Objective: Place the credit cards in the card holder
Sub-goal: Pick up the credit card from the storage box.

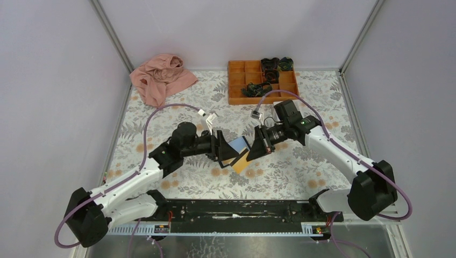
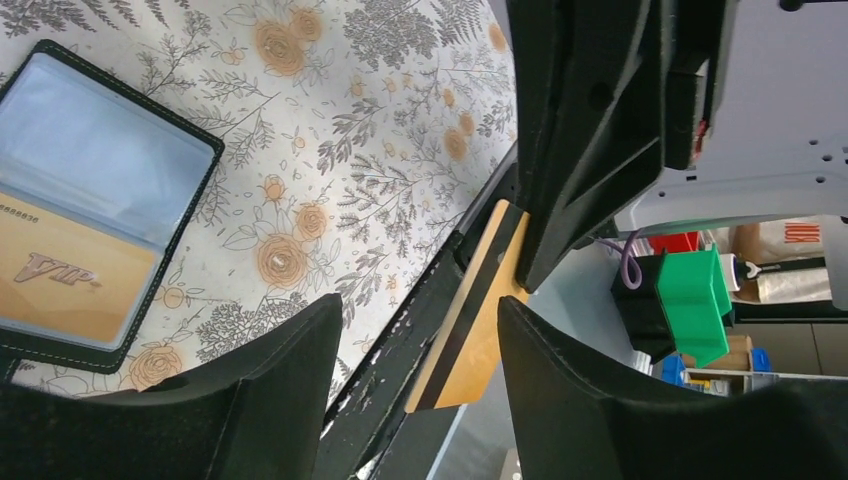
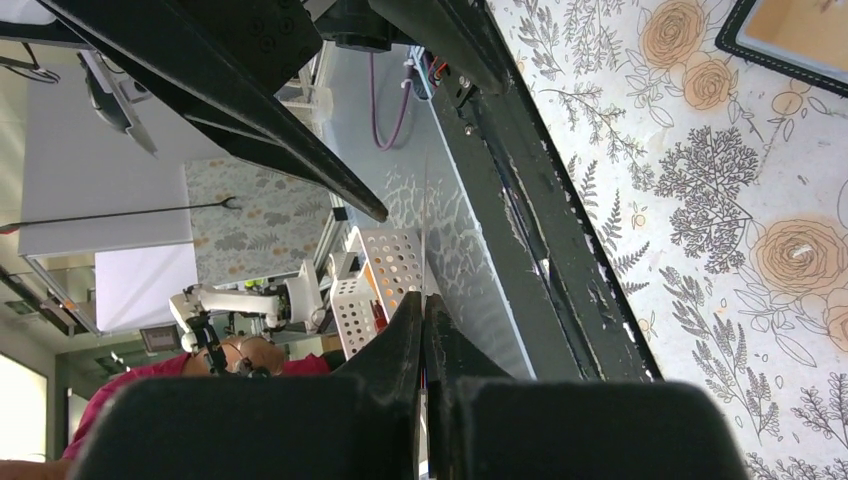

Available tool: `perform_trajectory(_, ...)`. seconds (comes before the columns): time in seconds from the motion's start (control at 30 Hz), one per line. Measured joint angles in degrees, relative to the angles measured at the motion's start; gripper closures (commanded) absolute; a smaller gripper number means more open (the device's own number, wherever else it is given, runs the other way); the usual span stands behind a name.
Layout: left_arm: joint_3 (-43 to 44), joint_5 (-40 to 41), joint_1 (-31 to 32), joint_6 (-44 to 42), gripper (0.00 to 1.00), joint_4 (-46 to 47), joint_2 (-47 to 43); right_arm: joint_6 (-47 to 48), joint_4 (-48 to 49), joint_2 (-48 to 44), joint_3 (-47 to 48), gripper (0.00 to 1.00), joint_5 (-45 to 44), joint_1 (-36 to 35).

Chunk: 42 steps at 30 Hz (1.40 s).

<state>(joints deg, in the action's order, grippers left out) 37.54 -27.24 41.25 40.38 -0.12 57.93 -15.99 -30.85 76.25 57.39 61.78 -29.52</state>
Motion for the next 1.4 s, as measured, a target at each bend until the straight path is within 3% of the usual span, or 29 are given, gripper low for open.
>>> perform_trajectory(0.37, -1.57, -4.70, -0.22, 0.76, 0.42, 1.66, 0.63, -1.99, 4.33, 1.07, -2.69, 1.00, 3.45, -0.07)
perform_trajectory(0.53, -2.01, -6.12, -0.24, 1.18, 0.49, 2.62, 1.18, -2.45, 5.81, 2.49, -2.82, 1.00, 3.96, -0.22)
perform_trajectory(0.77, -2.43, -7.43, -0.24, 1.75, 0.65, 4.55, 2.01, -2.82, 7.17, 3.56, -2.91, 1.00, 4.79, -0.57)
perform_trajectory(0.93, -3.02, -8.37, -0.52, 2.36, 0.86, 5.33, 2.03, -2.78, 7.61, 4.11, -3.13, 1.00, 5.35, -0.59)
perform_trajectory(1.0, -3.32, -8.74, -0.66, 2.49, 1.00, 5.68, 1.95, -2.71, 7.65, 4.63, -3.54, 1.00, 5.29, -0.59)
perform_trajectory(1.03, -3.56, -8.83, -0.85, 2.73, 1.00, 5.84, 1.86, -2.67, 7.65, 4.87, -3.74, 1.00, 5.25, -0.59)
perform_trajectory(1.07, -3.78, -9.05, -0.87, 2.99, 1.00, 6.10, 1.77, -2.62, 7.78, 5.11, -3.96, 0.97, 5.22, -0.59)
perform_trajectory(1.23, -5.70, -8.98, -1.40, 4.61, 1.00, 8.15, 0.55, -2.45, 9.14, 5.55, -4.68, 0.59, 5.16, -0.70)
perform_trajectory(1.4, -8.44, -6.97, -2.45, 6.71, 1.00, 9.33, -1.70, -2.01, 9.33, 5.55, -4.79, 0.55, 3.87, -0.70)
